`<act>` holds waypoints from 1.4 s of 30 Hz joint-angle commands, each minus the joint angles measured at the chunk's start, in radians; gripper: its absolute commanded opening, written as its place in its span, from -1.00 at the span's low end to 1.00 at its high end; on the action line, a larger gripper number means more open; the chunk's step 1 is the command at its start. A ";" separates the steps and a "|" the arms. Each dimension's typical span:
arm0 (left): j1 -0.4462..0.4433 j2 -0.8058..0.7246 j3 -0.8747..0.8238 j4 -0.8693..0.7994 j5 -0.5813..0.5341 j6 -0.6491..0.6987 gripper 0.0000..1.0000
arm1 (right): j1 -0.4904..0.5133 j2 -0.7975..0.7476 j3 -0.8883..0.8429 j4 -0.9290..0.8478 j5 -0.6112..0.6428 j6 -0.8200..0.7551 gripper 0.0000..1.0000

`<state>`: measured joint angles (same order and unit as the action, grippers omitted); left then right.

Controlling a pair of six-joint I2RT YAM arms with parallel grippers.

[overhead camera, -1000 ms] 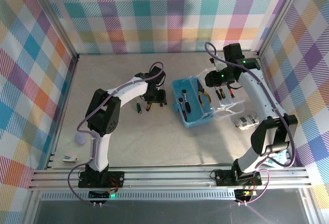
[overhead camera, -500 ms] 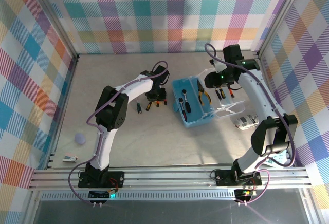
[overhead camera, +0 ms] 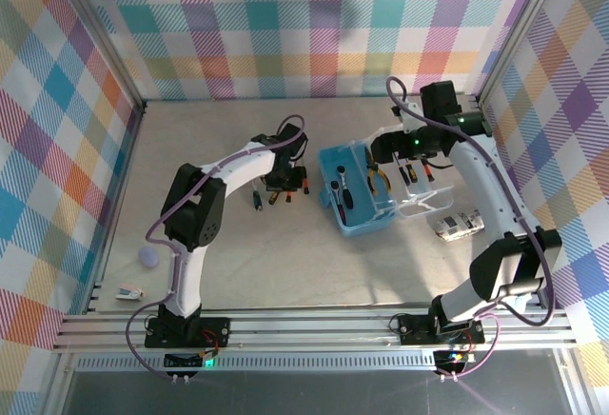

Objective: Pack the tool kit

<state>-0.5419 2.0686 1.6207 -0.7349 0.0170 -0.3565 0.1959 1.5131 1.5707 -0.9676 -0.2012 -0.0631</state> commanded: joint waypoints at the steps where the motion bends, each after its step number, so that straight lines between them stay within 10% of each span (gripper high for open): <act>1: 0.002 -0.166 0.014 0.010 0.128 0.030 -1.00 | 0.005 -0.054 0.028 -0.010 -0.104 0.030 0.98; 12: -0.016 -0.397 -0.078 0.386 0.624 -0.145 -1.00 | 0.044 -0.154 -0.138 0.375 -0.393 0.395 0.98; 27: -0.066 -0.461 -0.143 0.546 0.702 -0.206 -1.00 | 0.144 0.012 -0.052 0.494 -0.353 0.514 0.55; 39: -0.073 -0.459 -0.154 0.582 0.710 -0.209 -1.00 | 0.174 0.022 -0.058 0.509 -0.319 0.525 -0.74; 42: -0.064 -0.454 -0.120 0.470 0.635 -0.152 -0.19 | 0.152 0.004 -0.020 0.410 -0.270 0.452 -1.00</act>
<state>-0.6064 1.6444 1.4681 -0.2077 0.6872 -0.5522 0.3725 1.5478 1.5066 -0.4774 -0.5274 0.4633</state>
